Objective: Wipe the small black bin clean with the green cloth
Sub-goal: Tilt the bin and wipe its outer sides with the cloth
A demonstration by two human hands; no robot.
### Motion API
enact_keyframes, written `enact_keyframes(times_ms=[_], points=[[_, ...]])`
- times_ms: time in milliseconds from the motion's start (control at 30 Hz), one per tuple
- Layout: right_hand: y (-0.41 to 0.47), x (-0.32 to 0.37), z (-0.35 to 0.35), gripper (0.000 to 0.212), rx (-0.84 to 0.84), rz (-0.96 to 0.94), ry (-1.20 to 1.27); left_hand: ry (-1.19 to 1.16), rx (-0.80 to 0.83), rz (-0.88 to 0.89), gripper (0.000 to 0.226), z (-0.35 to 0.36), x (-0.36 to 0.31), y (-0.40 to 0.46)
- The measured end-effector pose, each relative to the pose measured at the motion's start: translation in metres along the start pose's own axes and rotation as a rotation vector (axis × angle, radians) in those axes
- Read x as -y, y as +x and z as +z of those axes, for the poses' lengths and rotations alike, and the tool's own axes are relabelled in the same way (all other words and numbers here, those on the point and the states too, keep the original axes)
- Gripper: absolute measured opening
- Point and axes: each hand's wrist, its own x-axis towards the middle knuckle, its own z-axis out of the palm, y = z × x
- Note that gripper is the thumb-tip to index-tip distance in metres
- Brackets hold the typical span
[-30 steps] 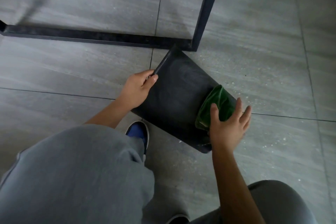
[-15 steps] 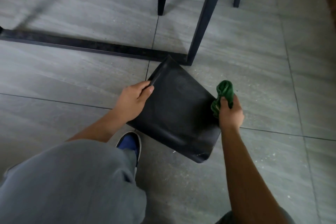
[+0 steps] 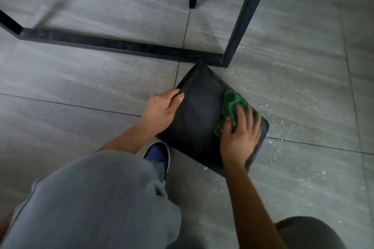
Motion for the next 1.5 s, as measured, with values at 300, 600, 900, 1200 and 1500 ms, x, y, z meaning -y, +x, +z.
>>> enact_keyframes(times_ms=[300, 600, 900, 1200, 1500], points=[[0.014, 0.098, 0.022, 0.052, 0.015, -0.201, 0.092, -0.022, 0.073, 0.013, 0.035, -0.001, -0.01, 0.01], [0.065, -0.024, -0.01, 0.061, -0.021, 0.332, 0.027, -0.008, 0.062, -0.032, 0.029, -0.002, -0.006, 0.006], [0.0, 0.074, 0.019, 0.046, 0.023, -0.292, 0.098, -0.034, 0.055, -0.048, 0.042, 0.0, -0.003, -0.003], [0.051, -0.007, -0.058, 0.036, -0.009, 0.422, 0.425, 0.033, 0.068, -0.102, 0.034, 0.002, -0.002, -0.002], [0.038, 0.012, -0.068, 0.016, 0.201, 0.567, 0.843, 0.034, 0.078, -0.111, 0.032, 0.0, -0.008, 0.002]])
